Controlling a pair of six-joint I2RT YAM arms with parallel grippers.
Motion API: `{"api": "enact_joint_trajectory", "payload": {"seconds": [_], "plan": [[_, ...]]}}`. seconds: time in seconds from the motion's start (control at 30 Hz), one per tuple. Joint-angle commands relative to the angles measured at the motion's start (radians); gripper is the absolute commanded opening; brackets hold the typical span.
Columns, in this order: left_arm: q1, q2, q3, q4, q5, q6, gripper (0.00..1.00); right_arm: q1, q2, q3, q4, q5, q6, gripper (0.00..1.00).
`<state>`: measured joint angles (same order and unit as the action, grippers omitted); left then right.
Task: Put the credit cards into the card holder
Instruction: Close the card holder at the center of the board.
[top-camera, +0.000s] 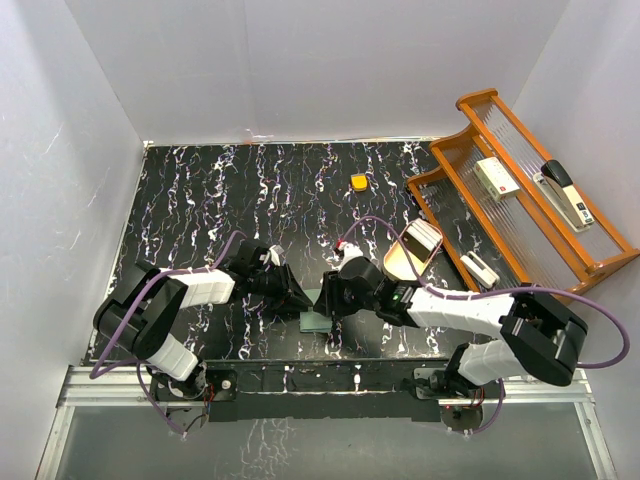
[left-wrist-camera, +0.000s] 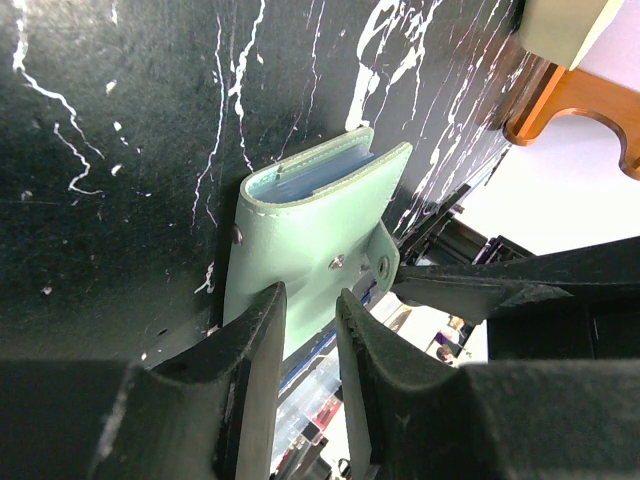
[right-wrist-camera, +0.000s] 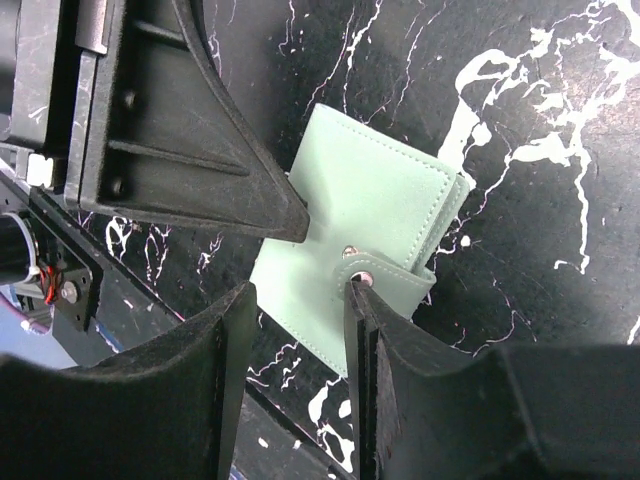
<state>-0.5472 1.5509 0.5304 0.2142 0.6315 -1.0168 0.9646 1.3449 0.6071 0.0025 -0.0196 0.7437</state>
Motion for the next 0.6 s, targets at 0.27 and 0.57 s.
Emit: {"api": "enact_joint_trajectory", "payload": {"seconds": [0.27,0.57], "plan": [[-0.016,0.016,-0.006,-0.090,-0.074,0.030,0.27,-0.067,-0.093,-0.018,0.018,-0.016,-0.005,0.30],[-0.016,0.019,0.005,-0.108,-0.076,0.030,0.27,-0.089,-0.054,-0.045,0.061,-0.048,0.024,0.28]]}}
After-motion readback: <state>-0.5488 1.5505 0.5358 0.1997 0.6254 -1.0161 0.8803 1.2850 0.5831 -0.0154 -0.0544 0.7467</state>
